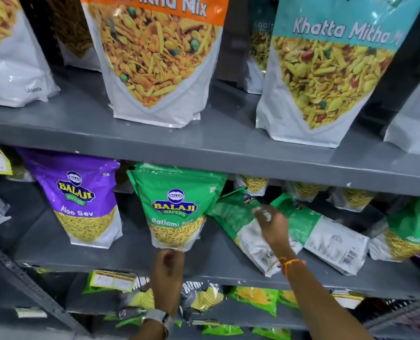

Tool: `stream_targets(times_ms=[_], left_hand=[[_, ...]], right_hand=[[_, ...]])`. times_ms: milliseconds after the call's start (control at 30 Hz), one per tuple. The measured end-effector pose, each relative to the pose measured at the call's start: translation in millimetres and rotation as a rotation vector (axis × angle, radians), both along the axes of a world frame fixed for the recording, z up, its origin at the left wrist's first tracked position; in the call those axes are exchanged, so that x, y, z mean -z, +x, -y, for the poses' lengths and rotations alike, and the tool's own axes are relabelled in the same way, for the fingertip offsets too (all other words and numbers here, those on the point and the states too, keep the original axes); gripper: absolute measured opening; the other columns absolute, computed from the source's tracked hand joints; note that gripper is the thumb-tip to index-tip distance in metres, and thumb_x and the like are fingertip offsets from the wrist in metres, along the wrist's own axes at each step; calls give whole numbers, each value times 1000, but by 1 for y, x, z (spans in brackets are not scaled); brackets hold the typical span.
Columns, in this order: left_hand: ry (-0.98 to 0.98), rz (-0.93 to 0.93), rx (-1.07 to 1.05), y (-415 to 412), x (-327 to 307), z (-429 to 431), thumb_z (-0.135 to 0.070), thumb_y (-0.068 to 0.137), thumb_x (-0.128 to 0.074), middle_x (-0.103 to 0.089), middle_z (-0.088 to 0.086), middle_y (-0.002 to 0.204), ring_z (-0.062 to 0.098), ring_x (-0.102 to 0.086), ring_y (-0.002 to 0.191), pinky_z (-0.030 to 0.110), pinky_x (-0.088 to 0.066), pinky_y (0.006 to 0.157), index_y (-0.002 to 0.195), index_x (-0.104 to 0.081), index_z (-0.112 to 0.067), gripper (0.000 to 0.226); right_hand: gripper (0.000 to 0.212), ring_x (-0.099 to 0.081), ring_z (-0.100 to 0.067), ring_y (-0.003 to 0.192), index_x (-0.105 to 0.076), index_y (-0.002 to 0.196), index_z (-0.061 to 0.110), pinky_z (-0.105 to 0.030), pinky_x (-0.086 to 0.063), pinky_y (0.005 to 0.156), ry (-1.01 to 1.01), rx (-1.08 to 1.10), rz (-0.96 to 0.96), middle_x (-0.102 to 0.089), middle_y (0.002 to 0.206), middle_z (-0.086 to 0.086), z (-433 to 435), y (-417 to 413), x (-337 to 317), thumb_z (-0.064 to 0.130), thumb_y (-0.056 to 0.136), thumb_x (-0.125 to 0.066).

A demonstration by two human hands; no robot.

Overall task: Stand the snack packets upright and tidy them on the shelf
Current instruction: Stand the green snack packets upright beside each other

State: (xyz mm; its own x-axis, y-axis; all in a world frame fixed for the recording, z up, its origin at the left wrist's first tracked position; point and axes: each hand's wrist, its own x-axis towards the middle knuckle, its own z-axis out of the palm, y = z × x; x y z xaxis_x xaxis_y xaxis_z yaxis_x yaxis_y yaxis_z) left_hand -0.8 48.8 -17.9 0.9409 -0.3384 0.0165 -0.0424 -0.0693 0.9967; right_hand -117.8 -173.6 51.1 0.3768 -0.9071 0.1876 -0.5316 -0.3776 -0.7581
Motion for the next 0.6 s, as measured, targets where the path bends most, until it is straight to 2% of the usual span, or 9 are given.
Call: stream_targets(times_ms=[67, 100, 167, 233, 300, 367, 433, 567, 600], left_hand=[[111, -78, 212, -31, 0, 24, -46, 80, -62, -59, 2, 58, 4, -56, 57, 27, -43, 58, 64, -55, -20, 30], [208, -132, 305, -39, -8, 40, -47, 83, -57, -60, 13, 62, 17, -61, 63, 34, -44, 60, 63, -55, -16, 37], [351, -195, 441, -51, -24, 77, -55, 89, -32, -60, 29, 78, 36, -62, 77, 40, -44, 67, 72, -60, -7, 58], [437, -281, 480, -58, -34, 112, -62, 86, -32, -60, 24, 80, 33, -60, 76, 41, -47, 72, 81, -62, -4, 65], [363, -497, 442, -65, -36, 140, -58, 78, -60, -67, 18, 97, 31, -64, 92, 36, -51, 81, 97, -66, -4, 58], [356, -590, 487, -67, -36, 157, -48, 78, -67, -61, 19, 125, 32, -58, 116, 38, -48, 98, 120, -58, -1, 63], [364, -605, 503, -67, -34, 164, -36, 83, -65, -55, 20, 132, 33, -55, 120, 40, -46, 100, 126, -52, 2, 58], [353, -590, 476, -69, -27, 157, -29, 83, -67, -62, 3, 99, 10, -64, 81, 23, -51, 66, 88, -63, -13, 17], [322, -568, 460, -69, -26, 155, -28, 80, -71, -62, 4, 96, 12, -62, 82, 24, -49, 66, 82, -62, -15, 16]], right_hand=[[28, -67, -36, 82, -69, 98, 3, -31, -51, 70, -2, 56, -194, -72, 95, -25, 34, -27, -5, 28, 88, -61], [30, -67, -37, 87, -70, 93, 3, -32, -50, 71, 28, 26, -312, -72, 94, -25, 47, -36, -4, 30, 90, -57], [35, -67, -30, 74, -70, 79, 4, -23, -47, 62, 134, -89, -485, -71, 89, -23, 66, -46, 0, 30, 93, -51], [46, -54, -19, 67, -56, 54, 13, -22, -37, 58, 222, -193, -511, -61, 79, -26, 72, -45, 6, 28, 96, -45], [51, -44, -19, 73, -41, 47, 18, -27, -29, 65, 278, -247, -478, -53, 67, -21, 80, -44, 11, 28, 96, -43], [44, -42, -20, 75, -48, 52, 12, -30, -28, 67, 410, -285, -397, -49, 63, -12, 83, -43, 14, 25, 95, -48], [31, -42, -19, 75, -59, 64, 3, -32, -31, 66, 543, -331, -254, -50, 67, -9, 84, -46, 17, 16, 92, -54], [38, -43, -10, 38, -48, 52, 8, -22, -32, 45, 713, -326, 14, -44, 37, 2, 82, -61, 23, 0, 88, -56], [40, -42, -13, 35, -47, 49, 7, -23, -30, 44, 721, -334, 87, -42, 35, 1, 81, -63, 24, -2, 87, -58]])
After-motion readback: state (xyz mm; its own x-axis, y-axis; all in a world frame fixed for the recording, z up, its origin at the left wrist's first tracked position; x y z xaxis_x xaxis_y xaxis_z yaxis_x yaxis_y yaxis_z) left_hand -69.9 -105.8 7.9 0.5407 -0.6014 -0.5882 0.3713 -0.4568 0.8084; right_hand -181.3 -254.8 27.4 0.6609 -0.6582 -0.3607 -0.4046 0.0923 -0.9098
